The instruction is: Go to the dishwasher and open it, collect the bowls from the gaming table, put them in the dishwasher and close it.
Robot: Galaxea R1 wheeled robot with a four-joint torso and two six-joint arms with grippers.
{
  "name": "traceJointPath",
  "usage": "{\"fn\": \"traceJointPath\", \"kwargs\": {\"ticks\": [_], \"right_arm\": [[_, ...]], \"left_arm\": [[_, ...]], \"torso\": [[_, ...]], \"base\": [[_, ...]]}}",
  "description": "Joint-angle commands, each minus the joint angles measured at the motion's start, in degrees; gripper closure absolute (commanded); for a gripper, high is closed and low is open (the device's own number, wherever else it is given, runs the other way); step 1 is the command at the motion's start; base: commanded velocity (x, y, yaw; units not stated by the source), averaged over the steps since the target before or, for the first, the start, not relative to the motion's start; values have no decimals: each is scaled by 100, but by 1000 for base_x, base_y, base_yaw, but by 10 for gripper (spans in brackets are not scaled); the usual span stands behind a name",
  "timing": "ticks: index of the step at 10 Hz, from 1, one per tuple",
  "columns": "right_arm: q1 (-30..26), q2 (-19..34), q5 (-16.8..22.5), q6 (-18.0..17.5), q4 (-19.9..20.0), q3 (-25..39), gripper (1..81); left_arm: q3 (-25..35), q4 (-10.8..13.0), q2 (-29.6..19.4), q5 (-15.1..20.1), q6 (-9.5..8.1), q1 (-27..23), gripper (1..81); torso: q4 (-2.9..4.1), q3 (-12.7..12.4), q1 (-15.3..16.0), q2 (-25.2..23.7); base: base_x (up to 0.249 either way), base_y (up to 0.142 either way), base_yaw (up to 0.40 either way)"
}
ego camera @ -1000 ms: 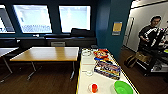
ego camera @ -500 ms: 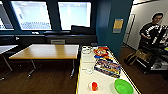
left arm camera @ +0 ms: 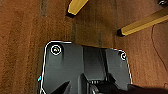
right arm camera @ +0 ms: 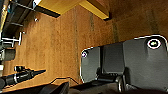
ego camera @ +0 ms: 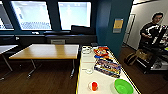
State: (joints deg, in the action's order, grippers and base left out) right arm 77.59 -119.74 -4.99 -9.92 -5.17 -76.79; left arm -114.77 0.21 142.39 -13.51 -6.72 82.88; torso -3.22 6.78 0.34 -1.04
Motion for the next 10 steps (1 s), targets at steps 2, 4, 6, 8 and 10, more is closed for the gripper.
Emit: {"fn": "traceJointPath", "kwargs": {"ticks": [2,4,6,8,10], "right_arm": [[-1109,993,217,-1,631,868,10],[-1390,1185,244,-1,814,982,10],[-1758,1545,261,-1,1148,1132,10],[-2260,1898,314,-10,1703,1238,10],[-2735,1977,752,-10,2001,1238,10]], "left_arm": [[587,-30,-509,296,-234,-558,10],[1148,-30,-868,278,-278,-672,10],[1282,-73,-931,270,-286,-716,10],[1282,-73,-904,270,-286,-725,10],[1256,-73,-878,270,-286,-725,10]], "torso": [[0,0,0,0],[0,0,0,0],[2,2,0,0],[0,2,0,0],[0,5,0,2]], "base": [[0,0,0],[0,0,0],[0,0,0],[0,0,0],[0,0,0]]}}
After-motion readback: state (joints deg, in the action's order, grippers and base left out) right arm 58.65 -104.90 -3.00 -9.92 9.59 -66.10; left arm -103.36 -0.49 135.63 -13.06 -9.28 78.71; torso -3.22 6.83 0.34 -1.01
